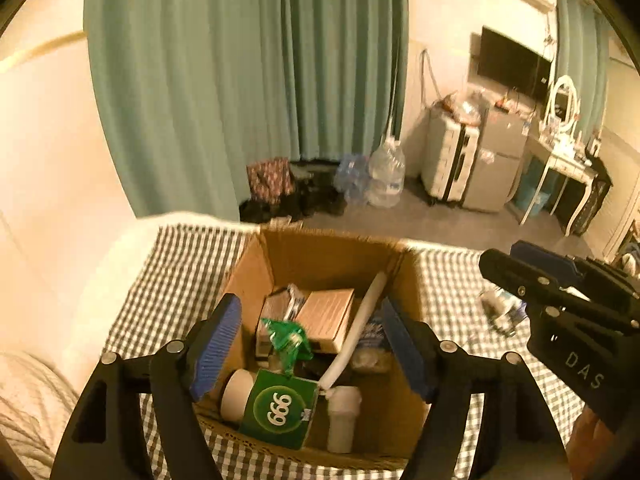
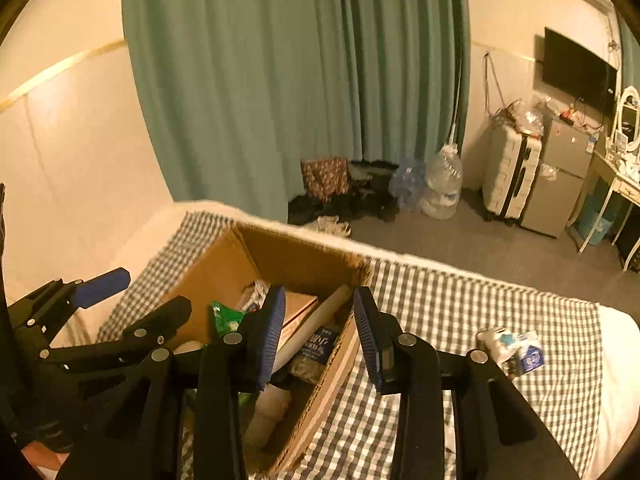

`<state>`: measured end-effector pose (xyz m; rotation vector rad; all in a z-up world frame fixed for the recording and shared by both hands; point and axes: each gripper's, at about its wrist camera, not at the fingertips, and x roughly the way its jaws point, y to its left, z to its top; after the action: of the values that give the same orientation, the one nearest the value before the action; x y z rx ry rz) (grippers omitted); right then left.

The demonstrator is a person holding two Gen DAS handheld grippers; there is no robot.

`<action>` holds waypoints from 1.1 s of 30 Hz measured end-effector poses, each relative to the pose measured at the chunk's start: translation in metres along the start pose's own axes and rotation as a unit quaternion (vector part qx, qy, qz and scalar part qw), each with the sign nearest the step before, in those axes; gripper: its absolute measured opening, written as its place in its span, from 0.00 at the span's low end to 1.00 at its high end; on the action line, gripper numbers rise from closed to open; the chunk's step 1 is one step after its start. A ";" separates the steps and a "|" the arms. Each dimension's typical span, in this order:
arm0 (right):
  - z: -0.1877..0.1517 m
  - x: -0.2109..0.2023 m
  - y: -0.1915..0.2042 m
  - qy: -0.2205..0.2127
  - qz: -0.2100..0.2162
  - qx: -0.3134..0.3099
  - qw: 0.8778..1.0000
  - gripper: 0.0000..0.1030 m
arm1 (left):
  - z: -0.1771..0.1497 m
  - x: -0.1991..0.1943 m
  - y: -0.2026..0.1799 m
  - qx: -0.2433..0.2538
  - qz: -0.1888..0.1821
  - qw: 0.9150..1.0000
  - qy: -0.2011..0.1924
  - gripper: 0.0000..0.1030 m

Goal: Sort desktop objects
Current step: 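Move both tools back over the remaining items on the bedspread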

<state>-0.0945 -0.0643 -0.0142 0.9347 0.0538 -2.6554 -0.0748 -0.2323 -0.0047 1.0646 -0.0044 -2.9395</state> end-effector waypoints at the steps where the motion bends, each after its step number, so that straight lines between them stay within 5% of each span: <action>1: 0.001 -0.009 -0.001 -0.007 -0.001 0.000 1.000 0.35 | 0.003 -0.011 -0.003 0.002 -0.001 1.000 -0.010 0.79; 14: 0.002 -0.150 -0.032 -0.108 -0.035 0.024 0.993 0.58 | 0.015 -0.130 -0.068 0.035 -0.003 0.992 -0.119 1.00; 20: -0.014 -0.202 -0.068 -0.137 -0.063 0.052 0.987 0.79 | 0.010 -0.164 -0.096 0.023 -0.007 0.987 -0.160 1.00; 25: -0.027 -0.241 -0.093 -0.159 -0.081 0.063 0.982 0.92 | 0.007 -0.186 -0.115 0.010 -0.011 0.984 -0.177 1.00; 33: -0.045 -0.279 -0.130 -0.174 -0.113 0.061 0.976 1.00 | 0.003 -0.191 -0.145 0.004 -0.027 0.984 -0.177 1.00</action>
<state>0.0960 0.1461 0.1129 0.5076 -0.0917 -3.0239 0.0679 -0.0843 0.1183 0.5366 0.0086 -3.1345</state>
